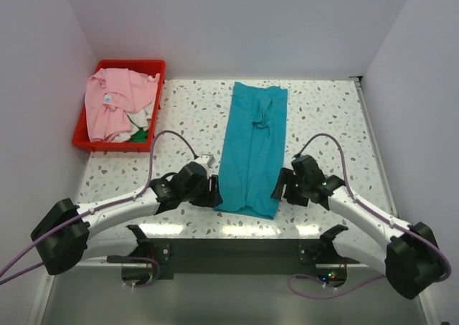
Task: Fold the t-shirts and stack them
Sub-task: Fold the tshirt
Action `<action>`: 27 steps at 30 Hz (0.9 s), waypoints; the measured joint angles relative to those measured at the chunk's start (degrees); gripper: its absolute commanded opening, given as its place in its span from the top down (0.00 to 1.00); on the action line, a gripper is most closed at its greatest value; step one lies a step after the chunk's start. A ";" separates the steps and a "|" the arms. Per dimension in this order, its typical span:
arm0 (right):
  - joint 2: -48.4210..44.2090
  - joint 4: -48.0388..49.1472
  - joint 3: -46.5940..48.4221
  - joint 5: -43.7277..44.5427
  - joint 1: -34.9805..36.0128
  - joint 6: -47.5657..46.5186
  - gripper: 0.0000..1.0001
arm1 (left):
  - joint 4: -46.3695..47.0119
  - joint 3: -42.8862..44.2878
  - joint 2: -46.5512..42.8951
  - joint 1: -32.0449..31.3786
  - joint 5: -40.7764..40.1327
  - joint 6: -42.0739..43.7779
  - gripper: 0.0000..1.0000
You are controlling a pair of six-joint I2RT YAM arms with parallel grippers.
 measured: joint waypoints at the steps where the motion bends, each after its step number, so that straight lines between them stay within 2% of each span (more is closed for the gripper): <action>1: -2.34 -0.59 -1.33 -0.09 0.07 1.07 0.32 | 0.20 -0.50 -0.09 0.00 0.46 -0.33 0.39; 7: -12.31 -2.32 -5.60 -1.16 0.37 7.19 0.36 | 2.05 -4.37 -0.13 0.00 2.12 -1.38 0.39; 15: -18.86 -6.10 -10.99 -1.73 0.70 13.49 0.37 | 5.14 -6.95 0.61 0.00 2.95 -2.91 0.42; 21: -17.46 -5.05 -11.85 -2.45 1.31 16.35 0.39 | 10.08 -8.02 1.77 0.00 3.43 -3.98 0.43; 27: -13.00 0.24 -11.89 -3.21 4.07 19.28 0.40 | 14.78 -9.66 2.36 0.04 4.02 -5.29 0.46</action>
